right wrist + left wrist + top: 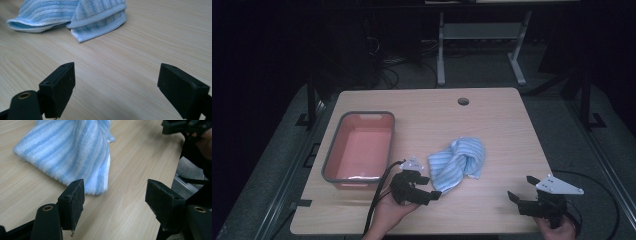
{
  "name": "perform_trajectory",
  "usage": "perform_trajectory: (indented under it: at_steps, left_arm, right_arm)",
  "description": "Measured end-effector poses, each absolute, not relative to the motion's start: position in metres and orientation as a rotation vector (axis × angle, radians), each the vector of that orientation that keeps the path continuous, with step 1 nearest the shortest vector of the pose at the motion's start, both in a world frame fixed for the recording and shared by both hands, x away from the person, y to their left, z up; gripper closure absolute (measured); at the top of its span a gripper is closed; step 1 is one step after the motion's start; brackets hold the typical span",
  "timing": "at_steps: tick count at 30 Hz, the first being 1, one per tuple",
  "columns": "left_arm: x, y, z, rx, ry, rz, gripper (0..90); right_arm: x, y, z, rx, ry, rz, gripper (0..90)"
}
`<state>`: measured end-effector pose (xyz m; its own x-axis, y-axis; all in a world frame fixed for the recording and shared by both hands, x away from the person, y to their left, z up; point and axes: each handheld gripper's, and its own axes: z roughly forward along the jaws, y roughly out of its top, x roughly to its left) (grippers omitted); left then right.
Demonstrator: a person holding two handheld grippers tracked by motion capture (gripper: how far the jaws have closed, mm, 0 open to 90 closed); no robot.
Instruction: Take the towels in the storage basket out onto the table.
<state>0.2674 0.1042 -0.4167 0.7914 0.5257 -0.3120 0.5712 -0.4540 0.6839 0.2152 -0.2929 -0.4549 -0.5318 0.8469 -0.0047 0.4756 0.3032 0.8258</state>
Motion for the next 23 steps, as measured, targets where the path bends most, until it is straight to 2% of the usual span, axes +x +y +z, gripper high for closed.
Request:
perform_trajectory:
  at_steps: [23]
  left_arm:
    - [0.251,0.109,-0.437,2.209,0.753,0.005,29.8]
  right_arm:
    - [0.214,-0.293,-0.454,1.153,2.144,1.129,14.1]
